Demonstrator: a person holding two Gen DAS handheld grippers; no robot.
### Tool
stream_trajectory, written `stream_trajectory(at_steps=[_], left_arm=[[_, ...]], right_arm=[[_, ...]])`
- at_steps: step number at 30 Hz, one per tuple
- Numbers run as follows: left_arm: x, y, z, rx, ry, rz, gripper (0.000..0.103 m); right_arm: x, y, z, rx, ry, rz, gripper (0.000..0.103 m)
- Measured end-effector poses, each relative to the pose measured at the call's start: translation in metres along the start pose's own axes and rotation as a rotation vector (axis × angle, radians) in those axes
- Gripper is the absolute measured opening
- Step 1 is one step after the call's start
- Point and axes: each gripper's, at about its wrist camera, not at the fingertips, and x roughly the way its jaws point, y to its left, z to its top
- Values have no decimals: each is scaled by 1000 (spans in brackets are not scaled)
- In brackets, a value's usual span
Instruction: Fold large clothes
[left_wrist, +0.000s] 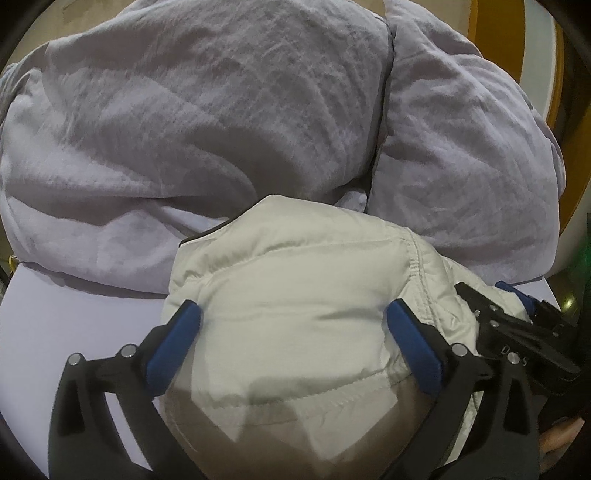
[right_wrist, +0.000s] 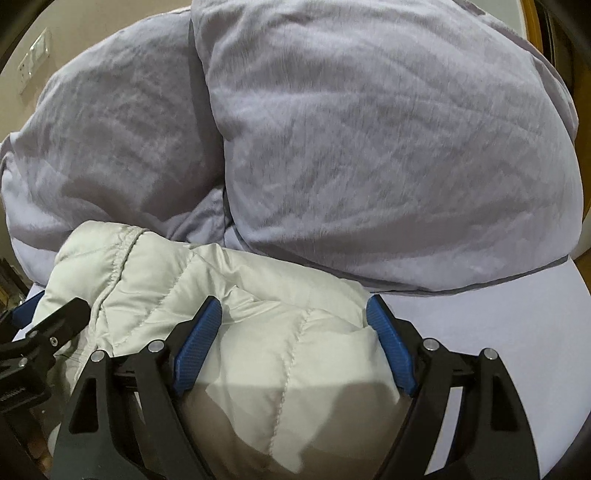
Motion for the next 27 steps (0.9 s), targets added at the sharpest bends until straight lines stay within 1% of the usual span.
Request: stream_trajectory(at_steps=[4,11,12,27], left_arm=[[8,4,-3,-19,1,-14,101],[17,1,-5,-23,-12,-11,101],[18,1,-5,-25,-12,-11,101],[14,4,-7,-32,-16,-12,101]], right_arm=[[9,3,-3,-4,-2,-8,82],[25,6,-6,6,-3,-11,84],[19,3,-6,6,-1,-8,84],[23,3,-4,1,5,-15,87]])
